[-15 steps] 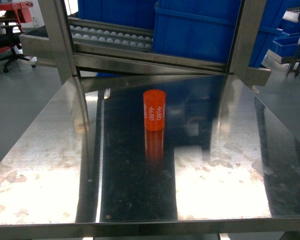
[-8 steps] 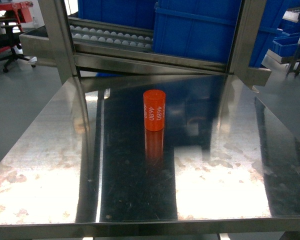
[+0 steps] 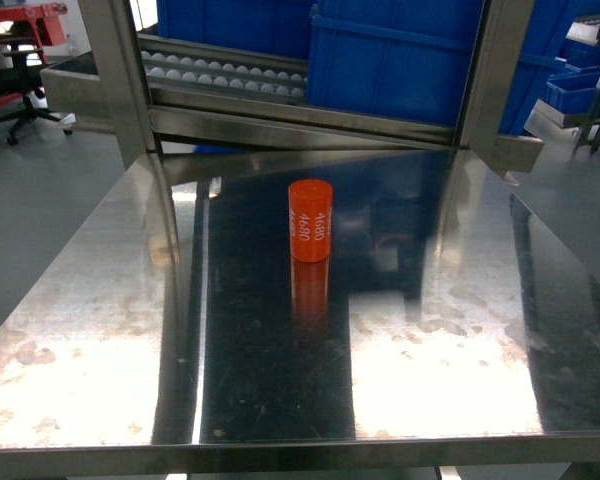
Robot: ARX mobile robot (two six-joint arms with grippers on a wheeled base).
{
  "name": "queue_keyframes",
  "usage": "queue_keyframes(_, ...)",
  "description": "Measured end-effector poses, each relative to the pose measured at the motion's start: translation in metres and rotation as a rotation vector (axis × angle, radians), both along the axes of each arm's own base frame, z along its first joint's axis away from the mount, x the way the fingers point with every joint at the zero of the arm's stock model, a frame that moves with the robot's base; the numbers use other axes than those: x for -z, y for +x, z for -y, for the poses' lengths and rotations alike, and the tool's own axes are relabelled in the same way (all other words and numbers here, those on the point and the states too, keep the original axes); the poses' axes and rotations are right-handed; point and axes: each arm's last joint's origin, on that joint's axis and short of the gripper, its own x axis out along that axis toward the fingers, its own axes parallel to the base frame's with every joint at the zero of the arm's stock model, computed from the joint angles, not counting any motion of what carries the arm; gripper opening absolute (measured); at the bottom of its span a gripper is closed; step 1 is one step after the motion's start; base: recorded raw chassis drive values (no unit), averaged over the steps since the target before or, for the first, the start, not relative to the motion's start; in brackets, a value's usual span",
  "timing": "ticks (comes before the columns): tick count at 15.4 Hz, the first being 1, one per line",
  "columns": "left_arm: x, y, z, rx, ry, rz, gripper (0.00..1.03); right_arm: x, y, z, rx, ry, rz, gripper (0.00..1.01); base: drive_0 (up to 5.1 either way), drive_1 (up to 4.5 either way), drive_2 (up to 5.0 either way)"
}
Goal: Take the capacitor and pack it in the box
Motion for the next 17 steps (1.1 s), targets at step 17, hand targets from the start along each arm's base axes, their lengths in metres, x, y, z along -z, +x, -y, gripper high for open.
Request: queue_keyframes(17,0.068,0.232,0.171,0.317,0.014,-0.222,0.98,0.0,0.0,0.0,0.0,0.0,0.0,0.98,0.0,0.0,0.0)
